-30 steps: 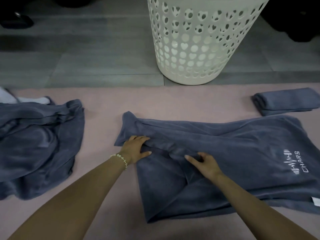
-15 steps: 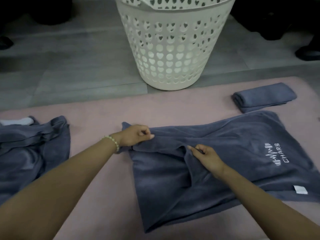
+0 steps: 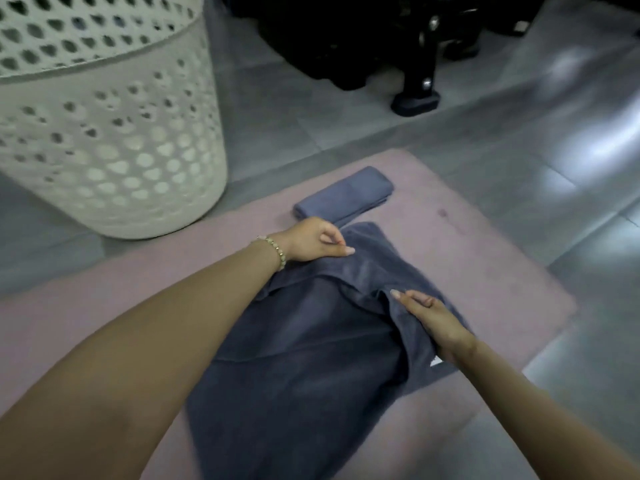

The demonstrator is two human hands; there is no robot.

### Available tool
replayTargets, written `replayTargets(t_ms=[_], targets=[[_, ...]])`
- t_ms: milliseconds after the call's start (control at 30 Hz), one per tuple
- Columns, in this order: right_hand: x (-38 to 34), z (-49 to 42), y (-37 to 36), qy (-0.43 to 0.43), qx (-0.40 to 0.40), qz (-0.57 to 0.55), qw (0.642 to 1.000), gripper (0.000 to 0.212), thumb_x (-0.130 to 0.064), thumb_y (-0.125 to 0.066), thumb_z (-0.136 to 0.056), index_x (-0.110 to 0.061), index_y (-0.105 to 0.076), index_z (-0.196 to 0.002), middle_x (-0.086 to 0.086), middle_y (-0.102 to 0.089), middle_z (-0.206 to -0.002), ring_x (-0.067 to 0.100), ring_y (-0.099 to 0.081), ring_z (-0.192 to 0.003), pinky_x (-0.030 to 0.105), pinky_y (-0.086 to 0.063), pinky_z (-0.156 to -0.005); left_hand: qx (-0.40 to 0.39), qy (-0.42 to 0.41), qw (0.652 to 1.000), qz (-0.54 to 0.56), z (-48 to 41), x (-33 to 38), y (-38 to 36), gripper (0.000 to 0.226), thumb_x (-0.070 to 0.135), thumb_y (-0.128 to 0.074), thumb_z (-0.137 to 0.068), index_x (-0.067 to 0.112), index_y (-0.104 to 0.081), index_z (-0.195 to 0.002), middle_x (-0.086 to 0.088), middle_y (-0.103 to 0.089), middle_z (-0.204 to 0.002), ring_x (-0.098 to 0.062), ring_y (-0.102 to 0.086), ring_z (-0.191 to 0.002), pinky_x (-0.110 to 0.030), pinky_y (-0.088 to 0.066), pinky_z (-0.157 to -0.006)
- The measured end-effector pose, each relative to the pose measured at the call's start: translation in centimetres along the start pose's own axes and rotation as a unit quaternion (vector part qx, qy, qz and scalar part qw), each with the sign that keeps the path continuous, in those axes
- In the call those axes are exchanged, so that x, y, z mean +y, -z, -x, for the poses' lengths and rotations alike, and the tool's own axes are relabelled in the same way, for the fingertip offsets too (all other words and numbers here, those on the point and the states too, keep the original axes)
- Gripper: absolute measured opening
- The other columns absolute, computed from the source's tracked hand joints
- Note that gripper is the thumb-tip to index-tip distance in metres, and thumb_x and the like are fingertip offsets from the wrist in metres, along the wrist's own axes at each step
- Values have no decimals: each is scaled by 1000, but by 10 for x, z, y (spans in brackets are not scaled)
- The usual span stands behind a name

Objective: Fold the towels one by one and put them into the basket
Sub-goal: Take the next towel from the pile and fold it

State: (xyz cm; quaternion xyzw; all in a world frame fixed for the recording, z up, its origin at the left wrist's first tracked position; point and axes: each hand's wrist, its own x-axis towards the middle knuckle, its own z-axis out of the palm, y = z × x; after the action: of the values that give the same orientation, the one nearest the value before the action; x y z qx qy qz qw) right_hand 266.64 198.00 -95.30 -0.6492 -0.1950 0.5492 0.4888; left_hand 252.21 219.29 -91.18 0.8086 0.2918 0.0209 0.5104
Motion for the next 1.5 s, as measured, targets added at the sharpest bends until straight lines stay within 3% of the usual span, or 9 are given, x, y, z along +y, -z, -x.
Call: replayTargets(t_ms=[167, 333, 500, 633, 867, 967, 1100, 1233, 1500], targets=[[19, -4, 76, 14, 173, 69, 982, 37, -32, -73, -78, 2, -59, -81, 8, -61, -73, 15, -58, -68, 17, -49, -57, 144, -32, 989, -28, -60, 0, -33, 31, 25, -69, -85, 6, -62, -109, -12, -66, -110, -5, -63, -97, -18, -46, -88], [47, -15, 97, -76, 199, 228, 950, 34, -36, -57, -92, -3, -63, -90, 10, -65, -93, 21, -54, -83, 30, -41, -77, 109, 195, 969, -103, -44, -72, -57, 69, 51, -53, -89, 6, -36, -139, -16, -43, -141, -34, -41, -129, -39, -34, -108], [34, -34, 78, -62, 204, 317, 924, 49, -53, -60, -85, -10, -57, -109, 5, -63, -102, 23, -57, -90, 33, -46, -83, 117, 233, 938, -226, -38, -101, -60, 86, 59, -50, -86, 11, -16, -149, -13, -24, -151, -33, -22, -139, -39, -20, -114], [24, -47, 53, 36, 198, 388, 899, 59, -55, -61, -82, -17, -51, -126, 0, -51, -125, 20, -51, -113, 36, -43, -100, 141, 225, 949, -167, -34, -100, -62, 76, 58, -62, -80, 11, -39, -136, -11, -49, -133, -30, -42, -124, -36, -35, -104], [13, -58, -5, 96, 32, 295, 950, 53, -54, -60, -83, -27, -51, -128, -8, -48, -133, 11, -44, -121, 30, -37, -106, 12, 126, 985, 117, 22, -73, -81, 25, 34, -63, -89, 30, -63, -113, 13, -69, -106, -3, -63, -99, -27, -49, -93], [20, -54, -17, 96, -33, 406, 908, 71, -72, -52, -74, -30, -50, -131, -5, -50, -135, 18, -44, -126, 40, -36, -108, -30, 107, 982, 152, 72, -73, -99, 26, 16, -62, -90, 37, -56, -105, 36, -64, -96, 19, -56, -94, -8, -41, -85], [38, -44, -25, 51, -93, 557, 823, 71, -79, -47, -71, -38, -51, -129, -3, -50, -130, 23, -34, -126, 41, -22, -110, -135, 160, 969, 131, 103, -86, -106, 28, 32, -56, -93, 21, -60, -119, 16, -63, -115, 7, -58, -103, -18, -46, -94], [42, -48, -28, 41, -82, 563, 821, 61, -75, -46, -77, -42, -50, -128, -6, -57, -117, 21, -41, -119, 39, -21, -107, -8, 289, 943, 163, 66, -67, -91, 35, 45, -37, -98, 16, -54, -88, -3, -58, -83, -16, -57, -70, -23, -49, -57], [37, -55, -38, 43, -113, 526, 842, 38, -61, -61, -79, -29, -46, -67, -9, -46, -80, 11, -43, -81, 31, -29, -91, 117, 360, 896, 231, 6, -88, -80, 38, 44, -48, -94, 11, -52, -75, -4, -52, -67, -14, -46, -57, -22, -41, -55]])
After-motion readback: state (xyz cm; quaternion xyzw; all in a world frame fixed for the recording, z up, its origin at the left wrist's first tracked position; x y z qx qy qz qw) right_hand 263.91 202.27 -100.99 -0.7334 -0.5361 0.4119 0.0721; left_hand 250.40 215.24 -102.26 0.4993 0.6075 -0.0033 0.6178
